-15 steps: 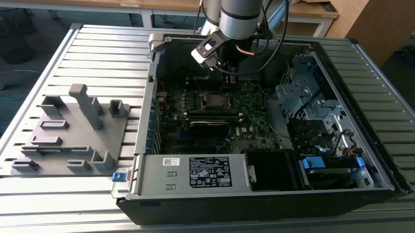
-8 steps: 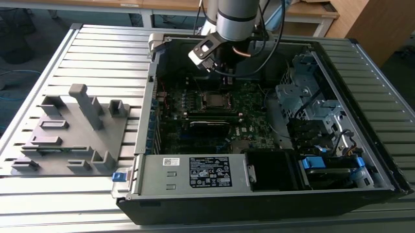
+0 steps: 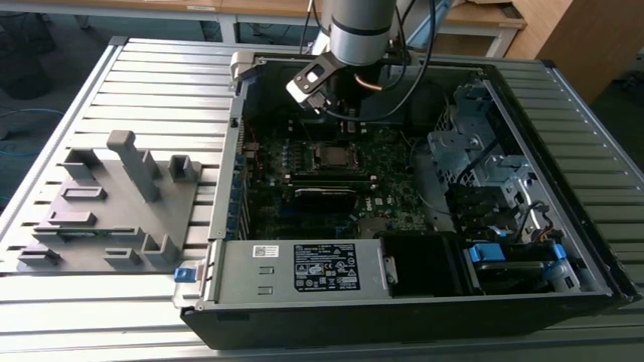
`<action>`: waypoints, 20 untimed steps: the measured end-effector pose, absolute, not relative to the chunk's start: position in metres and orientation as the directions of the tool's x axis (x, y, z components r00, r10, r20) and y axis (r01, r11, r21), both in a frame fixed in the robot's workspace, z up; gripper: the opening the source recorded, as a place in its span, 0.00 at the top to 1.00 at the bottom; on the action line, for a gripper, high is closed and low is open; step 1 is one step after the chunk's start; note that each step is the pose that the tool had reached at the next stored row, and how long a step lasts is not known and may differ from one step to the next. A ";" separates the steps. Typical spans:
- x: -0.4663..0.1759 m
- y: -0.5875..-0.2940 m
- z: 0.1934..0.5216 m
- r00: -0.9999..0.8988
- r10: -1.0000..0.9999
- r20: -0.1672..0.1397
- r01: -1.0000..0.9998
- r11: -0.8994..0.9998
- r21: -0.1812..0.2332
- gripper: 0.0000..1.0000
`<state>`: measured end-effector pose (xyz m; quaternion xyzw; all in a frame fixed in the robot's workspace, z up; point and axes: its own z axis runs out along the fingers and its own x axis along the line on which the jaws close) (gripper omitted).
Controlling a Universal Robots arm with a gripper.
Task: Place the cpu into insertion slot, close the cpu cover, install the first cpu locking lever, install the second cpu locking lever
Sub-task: 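Close the cpu cover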
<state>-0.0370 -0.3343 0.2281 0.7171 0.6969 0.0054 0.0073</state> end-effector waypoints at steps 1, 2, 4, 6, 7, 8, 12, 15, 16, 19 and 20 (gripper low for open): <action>-0.037 -0.334 0.228 0.029 1.000 -0.002 0.999 -0.029 0.018 0.90; -0.038 -0.334 0.227 0.029 1.000 -0.002 0.999 -0.029 0.018 0.90; -0.038 -0.334 0.227 0.029 1.000 -0.002 0.999 -0.029 0.018 0.90; -0.039 -0.334 0.227 0.029 1.000 -0.003 0.999 -0.028 0.018 0.90; -0.039 -0.334 0.227 0.028 1.000 -0.003 0.999 -0.028 0.018 0.90; -0.039 -0.334 0.227 0.029 1.000 -0.003 0.999 -0.028 0.018 0.90; -0.039 -0.334 0.227 0.017 1.000 -0.003 1.000 -0.017 0.018 0.90; -0.039 -0.334 0.227 -0.027 1.000 -0.003 0.999 0.027 0.018 0.90; -0.039 -0.334 0.227 -0.043 0.999 -0.003 0.999 0.043 0.018 0.90; -0.039 -0.334 0.226 -0.092 0.996 -0.003 0.996 0.092 0.018 0.90; -0.039 -0.334 0.227 -0.108 0.994 -0.003 0.994 0.108 0.018 0.90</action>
